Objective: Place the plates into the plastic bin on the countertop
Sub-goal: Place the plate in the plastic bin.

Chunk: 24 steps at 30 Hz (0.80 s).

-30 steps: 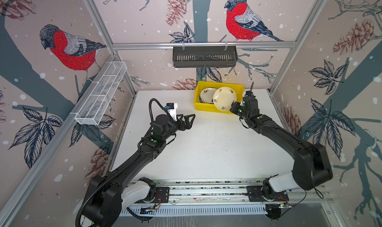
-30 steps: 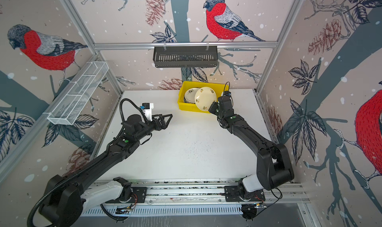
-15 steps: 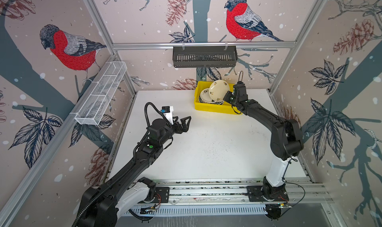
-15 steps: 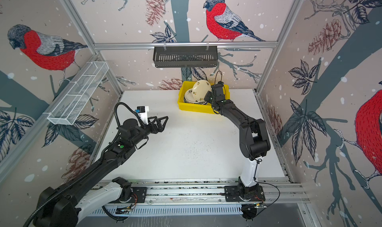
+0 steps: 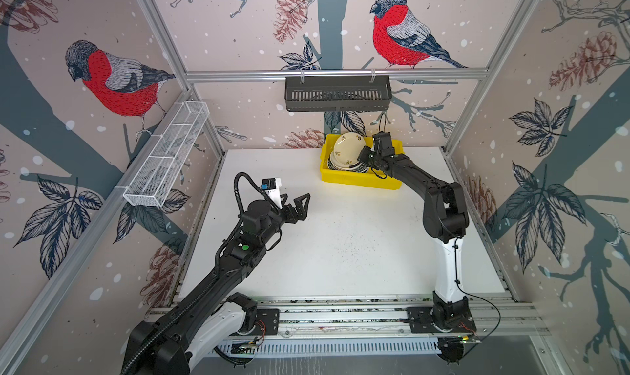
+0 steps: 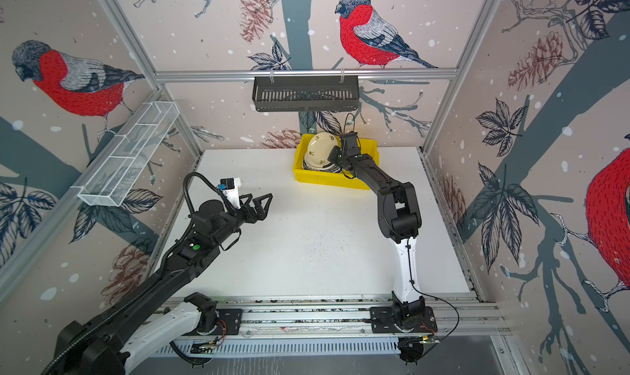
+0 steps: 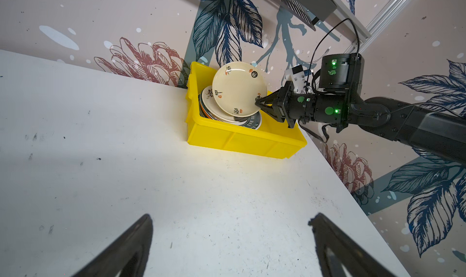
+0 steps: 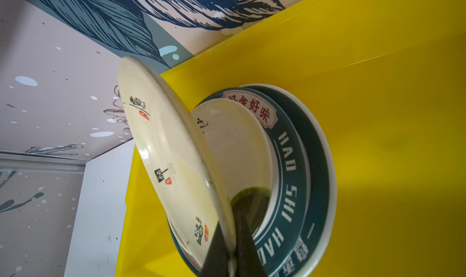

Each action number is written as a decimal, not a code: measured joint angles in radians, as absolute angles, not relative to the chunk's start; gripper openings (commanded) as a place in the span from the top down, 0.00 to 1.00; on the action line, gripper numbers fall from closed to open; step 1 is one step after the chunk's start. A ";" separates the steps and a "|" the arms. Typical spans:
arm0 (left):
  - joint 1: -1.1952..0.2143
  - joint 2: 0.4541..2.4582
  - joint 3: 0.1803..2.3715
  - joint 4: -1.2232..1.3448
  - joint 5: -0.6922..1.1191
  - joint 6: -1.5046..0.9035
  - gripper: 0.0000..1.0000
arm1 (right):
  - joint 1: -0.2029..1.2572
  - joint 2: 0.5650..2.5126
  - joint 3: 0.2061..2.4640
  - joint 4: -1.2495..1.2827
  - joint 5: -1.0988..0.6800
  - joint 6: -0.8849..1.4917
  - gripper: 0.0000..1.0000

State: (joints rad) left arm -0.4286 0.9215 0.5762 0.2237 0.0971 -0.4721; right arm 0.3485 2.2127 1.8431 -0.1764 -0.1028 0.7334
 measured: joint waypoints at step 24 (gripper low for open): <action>-0.340 0.985 0.519 0.348 -0.101 -0.388 0.03 | 0.456 1.537 1.303 -0.031 0.205 0.487 0.00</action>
State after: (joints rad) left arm -0.3397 0.9848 0.5186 0.3481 -0.1005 -0.3878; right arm 0.4557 1.5368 1.3029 -0.0315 0.2050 0.4870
